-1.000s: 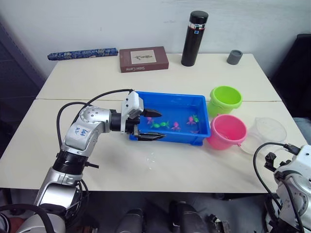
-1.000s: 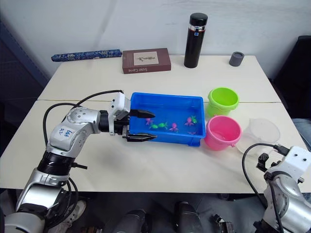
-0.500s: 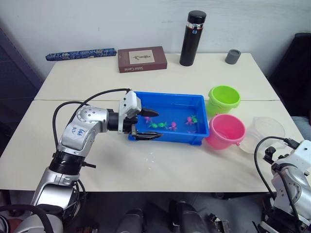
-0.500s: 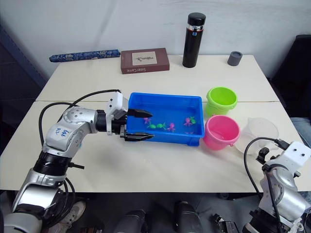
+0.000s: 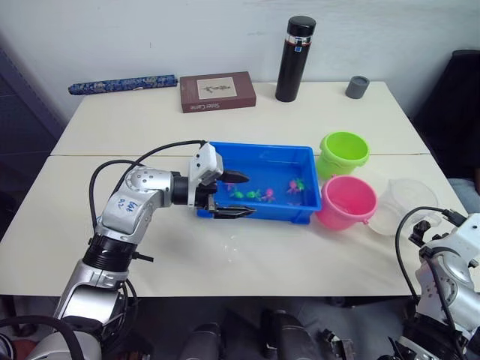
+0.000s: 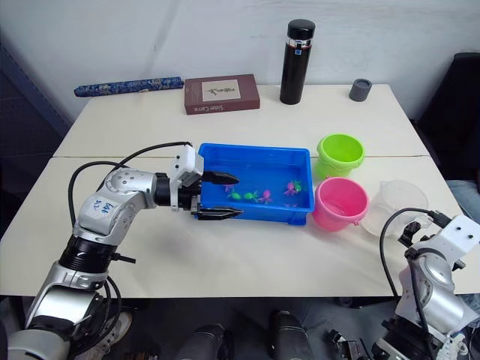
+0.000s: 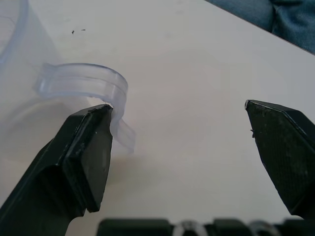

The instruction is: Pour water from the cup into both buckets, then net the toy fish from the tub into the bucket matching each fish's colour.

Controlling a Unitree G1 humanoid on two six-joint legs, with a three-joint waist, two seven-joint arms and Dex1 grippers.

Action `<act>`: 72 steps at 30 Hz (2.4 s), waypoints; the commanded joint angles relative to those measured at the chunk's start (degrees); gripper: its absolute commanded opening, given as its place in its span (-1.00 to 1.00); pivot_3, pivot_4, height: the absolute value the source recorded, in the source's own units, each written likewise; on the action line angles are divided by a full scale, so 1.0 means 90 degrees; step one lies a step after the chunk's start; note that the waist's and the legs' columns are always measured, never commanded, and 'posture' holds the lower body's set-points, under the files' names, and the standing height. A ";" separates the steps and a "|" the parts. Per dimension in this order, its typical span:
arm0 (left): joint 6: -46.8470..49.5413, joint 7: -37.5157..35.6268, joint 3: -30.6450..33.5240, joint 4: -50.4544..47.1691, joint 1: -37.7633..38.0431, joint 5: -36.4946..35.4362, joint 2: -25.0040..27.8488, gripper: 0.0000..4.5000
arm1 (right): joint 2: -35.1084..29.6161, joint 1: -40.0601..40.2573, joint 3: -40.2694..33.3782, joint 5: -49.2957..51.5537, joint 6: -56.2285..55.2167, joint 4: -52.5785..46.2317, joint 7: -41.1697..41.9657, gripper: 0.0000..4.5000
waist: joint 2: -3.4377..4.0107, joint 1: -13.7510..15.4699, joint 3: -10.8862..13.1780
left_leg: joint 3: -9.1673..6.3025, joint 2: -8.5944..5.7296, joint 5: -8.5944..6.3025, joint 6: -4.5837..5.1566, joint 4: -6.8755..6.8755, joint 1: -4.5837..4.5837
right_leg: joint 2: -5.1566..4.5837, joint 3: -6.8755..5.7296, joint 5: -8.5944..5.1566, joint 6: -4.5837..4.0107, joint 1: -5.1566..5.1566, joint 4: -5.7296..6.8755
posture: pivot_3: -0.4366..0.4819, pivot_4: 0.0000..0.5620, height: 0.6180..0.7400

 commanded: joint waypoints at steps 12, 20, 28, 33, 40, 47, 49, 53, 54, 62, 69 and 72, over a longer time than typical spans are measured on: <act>-0.0100 0.0050 0.0072 -0.0135 -0.0077 0.0072 -0.0086 1.00 | -0.0205 -0.0072 0.0204 0.0066 -0.0734 0.0113 -0.0052 -0.24 | 0.0002 -0.0001 0.0000 | 0.0000 0.0000 0.0000 0.0000 0.0000 0.0000 | 0.0000 0.0000 0.0000 0.0000 0.0000 0.0000 | -0.05 -0.47 0.99; -0.0113 0.0052 0.0077 -0.0104 -0.0101 0.0089 -0.0119 1.00 | -0.0186 -0.0004 0.0201 0.0227 -0.0823 -0.0013 -0.0066 -0.97 | 0.0002 0.0030 -0.0001 | -0.0009 0.0000 0.0000 0.0000 0.0000 -0.0001 | -0.0001 -0.0005 0.0000 0.0000 0.0004 -0.0004 | -0.05 -0.47 0.99; -0.0161 0.0046 0.0081 0.0009 -0.0169 0.0133 -0.0164 1.00 | -0.0288 0.0075 0.0135 0.0436 -0.0894 -0.0165 -0.0066 -0.97 | 0.0002 0.0015 -0.0001 | -0.0004 0.0000 0.0001 0.0001 0.0001 -0.0001 | -0.0001 -0.0002 0.0000 0.0001 0.0004 -0.0003 | -0.05 -0.47 0.99; -0.0157 0.0025 0.0134 0.0149 -0.0272 0.0102 -0.0168 1.00 | -0.0774 0.0148 0.0308 0.1105 -0.0662 -0.0464 0.0892 -0.97 | 0.0004 0.0019 0.0000 | -0.0004 -0.0001 0.0001 0.0002 0.0001 -0.0003 | -0.0001 -0.0002 0.0000 0.0001 0.0004 -0.0006 | -0.05 -0.47 0.99; -0.0479 -0.0116 0.0169 0.0275 -0.0373 0.0086 -0.0230 1.00 | -0.1966 0.0289 0.0378 0.1386 -0.0540 -0.0422 0.1980 -0.97 | 0.0013 0.0017 0.0005 | 0.0001 -0.0001 0.0002 0.0006 -0.0001 -0.0003 | -0.0002 -0.0001 0.0000 0.0001 0.0002 -0.0007 | -0.05 -0.47 0.99; -0.0932 -0.0241 0.0238 0.0409 -0.0410 0.0034 -0.0335 1.00 | -0.3190 0.0211 0.0777 0.0996 -0.0779 -0.0128 0.2814 -0.97 | 0.0013 0.0020 0.0005 | 0.0004 0.0001 0.0002 0.0006 0.0000 -0.0002 | 0.0000 -0.0001 0.0001 0.0002 0.0003 -0.0012 | -0.05 -0.47 0.99; -0.0988 -0.0236 0.0238 0.0423 -0.0405 0.0035 -0.0365 1.00 | -0.3359 0.0184 0.0884 0.0855 -0.0873 -0.0088 0.2881 -0.97 | 0.0013 0.0023 0.0005 | 0.0004 0.0000 0.0003 0.0007 -0.0001 -0.0003 | -0.0001 -0.0002 0.0001 0.0002 0.0003 -0.0010 | -0.05 -0.47 0.99; -0.1043 -0.0206 0.0235 0.0424 -0.0373 0.0060 -0.0398 1.00 | -0.3627 0.0191 0.1169 0.0429 -0.1124 -0.0152 0.2931 -0.97 | 0.0013 0.0043 0.0005 | 0.0004 0.0000 0.0003 0.0007 0.0000 -0.0003 | -0.0001 -0.0002 0.0001 0.0002 0.0003 -0.0014 | -0.05 -0.47 0.99; -0.1061 -0.0202 0.0233 0.0433 -0.0366 0.0071 -0.0407 1.00 | -0.3687 0.0204 0.1245 0.0300 -0.1232 -0.0162 0.2942 -0.97 | 0.0013 0.0049 0.0005 | 0.0005 0.0000 0.0003 0.0007 0.0000 -0.0003 | -0.0001 -0.0002 0.0001 0.0002 0.0003 -0.0014 | -0.05 -0.47 0.99; -0.1158 -0.0179 0.0209 0.0484 -0.0358 0.0104 -0.0420 1.00 | -0.3857 0.0329 0.1644 -0.0344 -0.1791 -0.0363 0.3105 -0.97 | 0.0013 0.0120 0.0005 | 0.0005 -0.0001 0.0004 0.0006 0.0001 -0.0003 | -0.0001 -0.0002 0.0001 0.0002 0.0002 -0.0019 | -0.05 -0.47 0.99; -0.1211 -0.0204 0.0166 0.0550 -0.0382 0.0132 -0.0434 1.00 | -0.3890 0.0490 0.1882 -0.0830 -0.2049 -0.0579 0.3193 -0.97 | 0.0013 0.0159 0.0005 | 0.0006 -0.0002 0.0004 0.0005 0.0002 -0.0004 | -0.0001 -0.0003 0.0002 0.0003 0.0002 -0.0018 | -0.05 -0.47 0.99; -0.1234 -0.0216 0.0152 0.0582 -0.0391 0.0145 -0.0447 1.00 | -0.3876 0.0528 0.2033 -0.1054 -0.2177 -0.0719 0.3190 -0.97 | 0.0013 0.0159 0.0005 | 0.0005 -0.0002 0.0004 0.0005 0.0002 -0.0004 | -0.0001 -0.0004 0.0002 0.0003 0.0002 -0.0018 | -0.05 -0.47 0.99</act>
